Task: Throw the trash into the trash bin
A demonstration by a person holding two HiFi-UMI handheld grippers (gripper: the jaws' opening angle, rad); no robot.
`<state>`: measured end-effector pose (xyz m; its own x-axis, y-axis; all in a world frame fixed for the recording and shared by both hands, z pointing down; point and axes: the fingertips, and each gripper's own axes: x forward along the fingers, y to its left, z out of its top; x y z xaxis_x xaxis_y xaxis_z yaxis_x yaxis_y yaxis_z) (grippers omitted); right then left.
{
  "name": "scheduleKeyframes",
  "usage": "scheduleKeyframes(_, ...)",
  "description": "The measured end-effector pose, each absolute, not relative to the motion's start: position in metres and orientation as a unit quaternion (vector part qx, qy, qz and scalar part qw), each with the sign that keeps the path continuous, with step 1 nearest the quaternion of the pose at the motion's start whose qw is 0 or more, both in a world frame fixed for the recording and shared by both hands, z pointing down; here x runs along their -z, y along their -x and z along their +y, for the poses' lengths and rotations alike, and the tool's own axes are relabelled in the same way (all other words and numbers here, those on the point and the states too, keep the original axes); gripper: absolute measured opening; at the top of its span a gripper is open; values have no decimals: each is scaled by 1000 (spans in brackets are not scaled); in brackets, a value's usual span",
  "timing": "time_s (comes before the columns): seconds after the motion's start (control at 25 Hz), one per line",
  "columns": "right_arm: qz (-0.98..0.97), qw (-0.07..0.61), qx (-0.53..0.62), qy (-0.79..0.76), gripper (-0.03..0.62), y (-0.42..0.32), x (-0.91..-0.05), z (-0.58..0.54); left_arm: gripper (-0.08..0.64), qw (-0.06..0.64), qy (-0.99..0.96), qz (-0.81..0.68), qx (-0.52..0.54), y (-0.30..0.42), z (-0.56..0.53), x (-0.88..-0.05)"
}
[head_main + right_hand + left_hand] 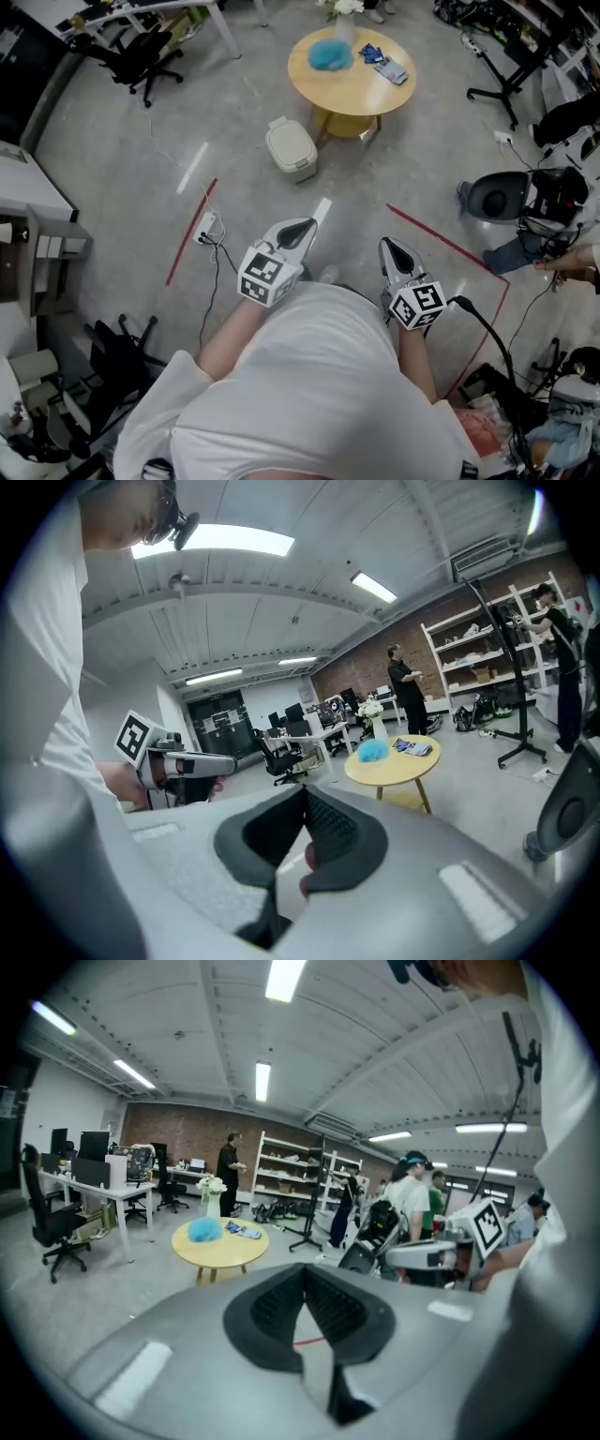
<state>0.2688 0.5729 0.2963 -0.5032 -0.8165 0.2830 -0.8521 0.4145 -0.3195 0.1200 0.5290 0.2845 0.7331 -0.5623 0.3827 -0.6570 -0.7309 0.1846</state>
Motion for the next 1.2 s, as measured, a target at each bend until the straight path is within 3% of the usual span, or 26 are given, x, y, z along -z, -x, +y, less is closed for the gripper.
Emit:
scheduleKeyframes(0.6, -839, 50, -225, -492, 0, -269, -297, 541, 6, 164, -914, -339, -152, -119, 497, -289)
scheduleKeyframes(1.2, -847, 52, -218, -481, 0, -211, -296, 435, 5, 167, -915, -339, -140, -73, 395, -289)
